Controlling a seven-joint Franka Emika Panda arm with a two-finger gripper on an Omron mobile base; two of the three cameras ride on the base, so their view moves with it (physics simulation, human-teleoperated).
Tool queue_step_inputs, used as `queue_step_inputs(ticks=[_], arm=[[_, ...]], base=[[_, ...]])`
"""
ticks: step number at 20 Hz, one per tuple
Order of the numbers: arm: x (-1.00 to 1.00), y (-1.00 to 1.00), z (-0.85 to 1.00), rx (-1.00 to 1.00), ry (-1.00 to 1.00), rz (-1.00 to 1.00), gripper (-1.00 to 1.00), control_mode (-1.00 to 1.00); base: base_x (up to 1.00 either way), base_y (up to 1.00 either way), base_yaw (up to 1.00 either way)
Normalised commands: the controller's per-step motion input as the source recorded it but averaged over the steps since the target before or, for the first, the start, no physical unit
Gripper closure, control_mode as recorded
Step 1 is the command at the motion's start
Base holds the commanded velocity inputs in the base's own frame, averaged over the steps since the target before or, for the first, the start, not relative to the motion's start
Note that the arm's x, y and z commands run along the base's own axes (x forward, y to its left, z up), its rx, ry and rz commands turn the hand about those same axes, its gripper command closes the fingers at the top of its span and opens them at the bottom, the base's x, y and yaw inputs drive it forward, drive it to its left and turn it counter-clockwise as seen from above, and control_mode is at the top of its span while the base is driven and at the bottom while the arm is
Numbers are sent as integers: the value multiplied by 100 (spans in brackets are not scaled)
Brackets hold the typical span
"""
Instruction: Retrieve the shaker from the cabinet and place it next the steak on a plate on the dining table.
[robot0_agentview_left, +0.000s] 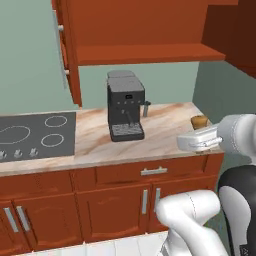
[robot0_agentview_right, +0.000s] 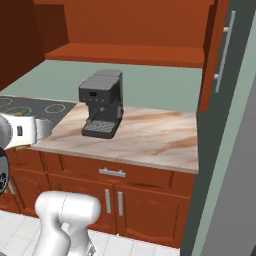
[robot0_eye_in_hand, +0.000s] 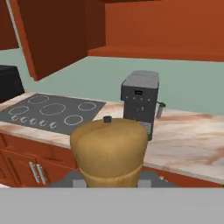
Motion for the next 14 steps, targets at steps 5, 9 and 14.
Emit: queue_step_inputs(ticks=[5, 9, 14], arm=[[0, 0, 0, 0, 0, 0, 100, 100], [0, 0, 0, 0, 0, 0, 100, 100], [0, 0, 0, 0, 0, 0, 100, 100]], base=[[-89, 86, 52], [-6, 8, 100], [0, 0, 100]])
